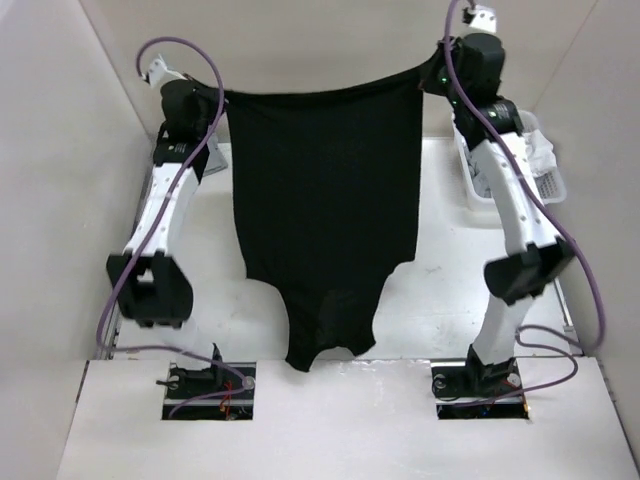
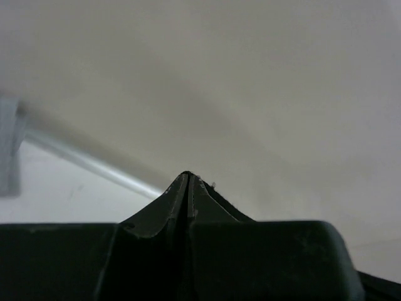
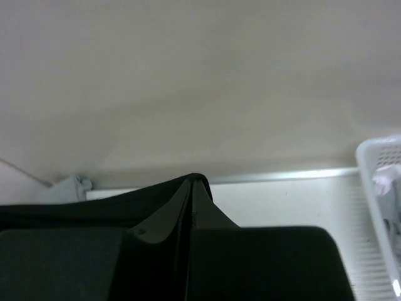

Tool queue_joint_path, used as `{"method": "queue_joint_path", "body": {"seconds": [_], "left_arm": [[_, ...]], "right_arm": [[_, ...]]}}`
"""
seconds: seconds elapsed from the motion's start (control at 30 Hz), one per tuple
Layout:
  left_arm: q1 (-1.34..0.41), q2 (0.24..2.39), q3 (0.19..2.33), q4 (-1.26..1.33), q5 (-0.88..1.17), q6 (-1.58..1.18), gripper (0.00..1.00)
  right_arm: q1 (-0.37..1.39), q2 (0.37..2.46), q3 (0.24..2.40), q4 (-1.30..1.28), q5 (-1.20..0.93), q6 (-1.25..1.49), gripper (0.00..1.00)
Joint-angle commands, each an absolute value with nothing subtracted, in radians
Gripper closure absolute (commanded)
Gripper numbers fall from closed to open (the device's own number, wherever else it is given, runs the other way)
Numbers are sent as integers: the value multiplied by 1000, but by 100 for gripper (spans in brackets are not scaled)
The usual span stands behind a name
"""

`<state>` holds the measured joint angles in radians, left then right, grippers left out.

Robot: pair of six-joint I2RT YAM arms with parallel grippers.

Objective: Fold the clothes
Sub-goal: Flatten the tank top out

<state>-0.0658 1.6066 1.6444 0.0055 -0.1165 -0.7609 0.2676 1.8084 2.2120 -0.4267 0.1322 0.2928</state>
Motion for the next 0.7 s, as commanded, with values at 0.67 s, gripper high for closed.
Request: {"method": "queue_joint_path", "body": {"seconds": [0.67], "left_arm": [[-65, 1142, 1326, 100, -104, -784, 99]], "right_arm": [[321, 1323, 1746, -281, 9, 385, 98]]}}
